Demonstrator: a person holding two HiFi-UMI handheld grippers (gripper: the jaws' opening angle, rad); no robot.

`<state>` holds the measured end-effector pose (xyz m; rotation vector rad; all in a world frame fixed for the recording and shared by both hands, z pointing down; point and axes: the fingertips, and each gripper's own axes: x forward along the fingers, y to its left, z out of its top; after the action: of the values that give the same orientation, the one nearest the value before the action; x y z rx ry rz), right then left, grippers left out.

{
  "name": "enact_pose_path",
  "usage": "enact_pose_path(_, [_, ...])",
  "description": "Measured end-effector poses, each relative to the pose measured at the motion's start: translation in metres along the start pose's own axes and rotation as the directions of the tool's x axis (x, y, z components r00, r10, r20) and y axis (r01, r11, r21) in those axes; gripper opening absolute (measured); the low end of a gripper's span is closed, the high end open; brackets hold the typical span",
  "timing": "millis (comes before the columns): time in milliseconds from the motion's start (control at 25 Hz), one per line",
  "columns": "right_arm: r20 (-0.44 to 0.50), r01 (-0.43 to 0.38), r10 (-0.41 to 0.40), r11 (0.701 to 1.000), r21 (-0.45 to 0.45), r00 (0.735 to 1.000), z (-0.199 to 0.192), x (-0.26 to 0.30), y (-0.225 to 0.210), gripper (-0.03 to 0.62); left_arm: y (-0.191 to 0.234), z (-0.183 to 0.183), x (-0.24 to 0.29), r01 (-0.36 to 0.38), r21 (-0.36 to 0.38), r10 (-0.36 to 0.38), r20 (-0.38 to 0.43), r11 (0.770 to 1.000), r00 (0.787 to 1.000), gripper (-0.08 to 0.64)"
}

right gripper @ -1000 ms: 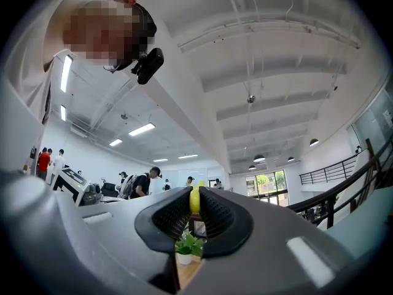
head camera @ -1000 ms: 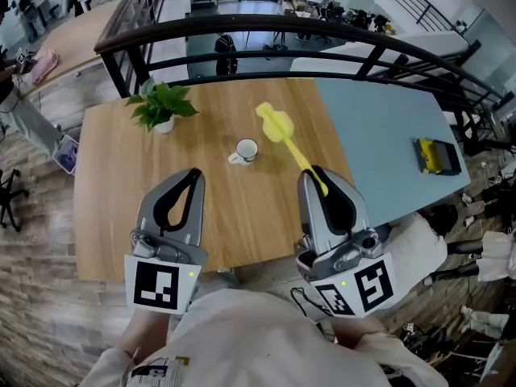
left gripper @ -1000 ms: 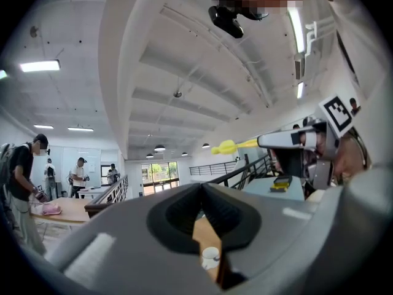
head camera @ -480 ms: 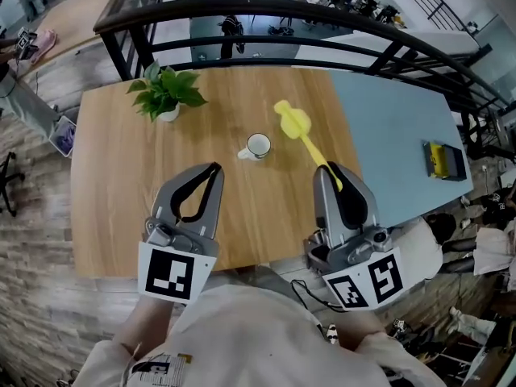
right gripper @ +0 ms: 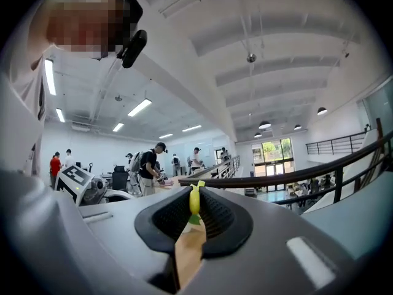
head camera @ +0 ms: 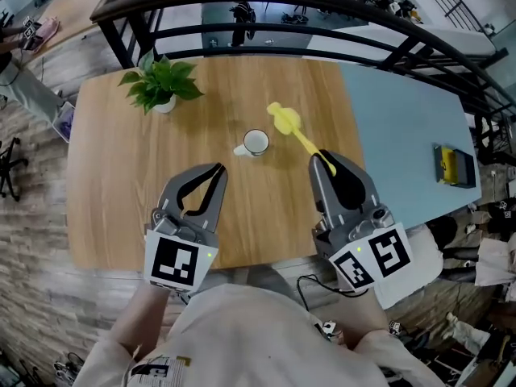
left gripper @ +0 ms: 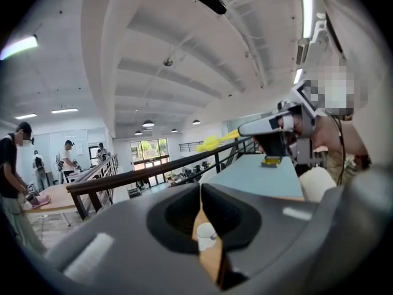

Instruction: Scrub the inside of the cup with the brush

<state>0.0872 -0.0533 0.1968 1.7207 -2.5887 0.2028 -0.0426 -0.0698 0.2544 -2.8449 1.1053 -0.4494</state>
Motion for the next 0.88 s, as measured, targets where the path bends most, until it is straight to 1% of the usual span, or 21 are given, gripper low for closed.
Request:
enact_pose_path(80, [-0.052,-0.038,0.038,0.999,0.015,0.998,-0.016,0.011,-0.009,0.034,-0.004,-0.012,0.013,0.019,-0.007,-0.019,-0.024,1.000,1.000,0.029])
enact_pose_path(160, [-0.116,-0.066,0.065,0.998,-0.002,0.991,-0.034,0.023,-0.017,0.034,-0.004,-0.024,0.027,0.047,-0.012,-0.048,-0.040,0.999,0.998,0.057])
enact_pose_path(240, [-0.179,-0.094,0.090,0.995,-0.014,0.980,-0.052,0.033,-0.025,0.034,-0.003,-0.033,0.040,0.062,-0.009,-0.062,-0.055,0.998,0.997,0.069])
enact_pose_path(440, [-0.306,-0.134,0.122,0.991,-0.017,0.944,-0.096,0.054,-0.047,0.034,0.009,-0.056,0.071,0.041,-0.012,-0.042,-0.079,0.999,0.996,0.087])
enact_pose_path(560, [-0.343,-0.160,0.150,0.987,0.000,0.927,-0.116,0.065,-0.055,0.034,0.012,-0.071,0.090,0.044,-0.016,-0.046,-0.084,0.999,0.995,0.087])
enact_pose_path(680, [-0.384,-0.187,0.168,0.982,-0.013,0.908,-0.132,0.078,-0.061,0.034,0.010,-0.094,0.111,0.075,0.011,-0.073,-0.108,0.997,0.991,0.104])
enact_pose_path(880, [-0.475,-0.235,0.191,0.971,-0.034,0.859,-0.161,0.101,-0.070,0.034,0.010,-0.136,0.141,0.139,0.030,-0.132,-0.175,0.990,0.976,0.117])
